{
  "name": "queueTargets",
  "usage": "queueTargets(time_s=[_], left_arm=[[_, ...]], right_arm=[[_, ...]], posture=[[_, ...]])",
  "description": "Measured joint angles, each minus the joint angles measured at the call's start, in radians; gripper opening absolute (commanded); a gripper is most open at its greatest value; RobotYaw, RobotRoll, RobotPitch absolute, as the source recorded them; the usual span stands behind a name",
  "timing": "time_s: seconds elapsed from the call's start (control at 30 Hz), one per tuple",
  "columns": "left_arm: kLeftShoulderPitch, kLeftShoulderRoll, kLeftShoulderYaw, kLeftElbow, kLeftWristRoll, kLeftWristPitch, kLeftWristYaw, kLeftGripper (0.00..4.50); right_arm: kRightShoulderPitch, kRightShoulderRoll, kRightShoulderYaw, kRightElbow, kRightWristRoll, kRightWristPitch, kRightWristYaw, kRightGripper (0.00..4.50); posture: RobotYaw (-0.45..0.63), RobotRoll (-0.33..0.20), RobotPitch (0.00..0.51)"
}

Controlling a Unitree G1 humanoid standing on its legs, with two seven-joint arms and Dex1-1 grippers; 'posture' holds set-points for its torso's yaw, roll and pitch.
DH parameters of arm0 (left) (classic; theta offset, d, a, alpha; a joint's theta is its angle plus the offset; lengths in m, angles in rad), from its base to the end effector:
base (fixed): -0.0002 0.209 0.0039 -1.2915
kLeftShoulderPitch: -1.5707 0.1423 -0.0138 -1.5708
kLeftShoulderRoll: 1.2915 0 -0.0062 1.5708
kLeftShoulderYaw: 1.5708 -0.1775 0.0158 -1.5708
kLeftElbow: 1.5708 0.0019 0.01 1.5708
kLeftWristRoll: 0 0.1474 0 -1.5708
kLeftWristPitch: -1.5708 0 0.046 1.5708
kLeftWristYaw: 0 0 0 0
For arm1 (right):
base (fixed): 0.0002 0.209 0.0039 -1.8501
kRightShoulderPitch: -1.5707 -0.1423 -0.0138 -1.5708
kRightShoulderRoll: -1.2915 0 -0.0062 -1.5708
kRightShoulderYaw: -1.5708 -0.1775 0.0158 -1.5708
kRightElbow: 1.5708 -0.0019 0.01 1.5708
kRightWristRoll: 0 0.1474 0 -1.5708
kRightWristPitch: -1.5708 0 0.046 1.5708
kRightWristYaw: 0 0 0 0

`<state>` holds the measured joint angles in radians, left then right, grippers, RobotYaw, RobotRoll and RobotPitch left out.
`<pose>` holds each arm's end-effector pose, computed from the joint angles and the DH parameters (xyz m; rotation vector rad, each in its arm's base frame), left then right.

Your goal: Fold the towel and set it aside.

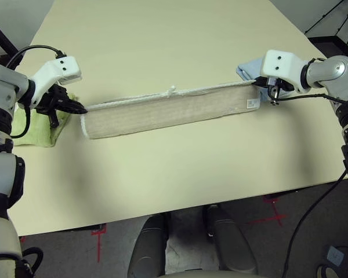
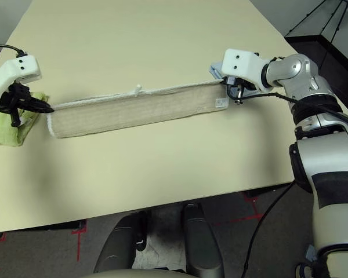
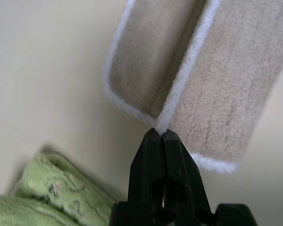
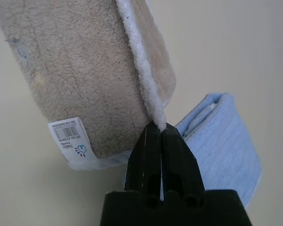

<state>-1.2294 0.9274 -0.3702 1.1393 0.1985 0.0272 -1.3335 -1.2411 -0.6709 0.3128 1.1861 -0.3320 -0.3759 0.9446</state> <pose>0.3262 0.3344 0.2757 0.7988 0.6803 -0.7245 0.3619 -0.2512 0.2494 -1.1321 0.2030 0.7742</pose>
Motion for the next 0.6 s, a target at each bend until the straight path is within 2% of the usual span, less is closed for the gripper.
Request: queueTargets(time_s=[0.23,0.6], left_arm=[[-0.032,-0.044,0.016,0.052,0.04,-0.034,0.094,0.02],[-0.056,-0.049,0.017,0.093,0.1,-0.061,0.13,0.02]], right_arm=[[0.0,0.024,0.0,0.015,-0.045,0.045,-0.081,0.0],[-0.007,0.072,0.0,0.034,-0.067,0.061,-0.189,0.0]], posture=[[-0.01,0.0,0.229],[-0.01,0.0,0.228]])
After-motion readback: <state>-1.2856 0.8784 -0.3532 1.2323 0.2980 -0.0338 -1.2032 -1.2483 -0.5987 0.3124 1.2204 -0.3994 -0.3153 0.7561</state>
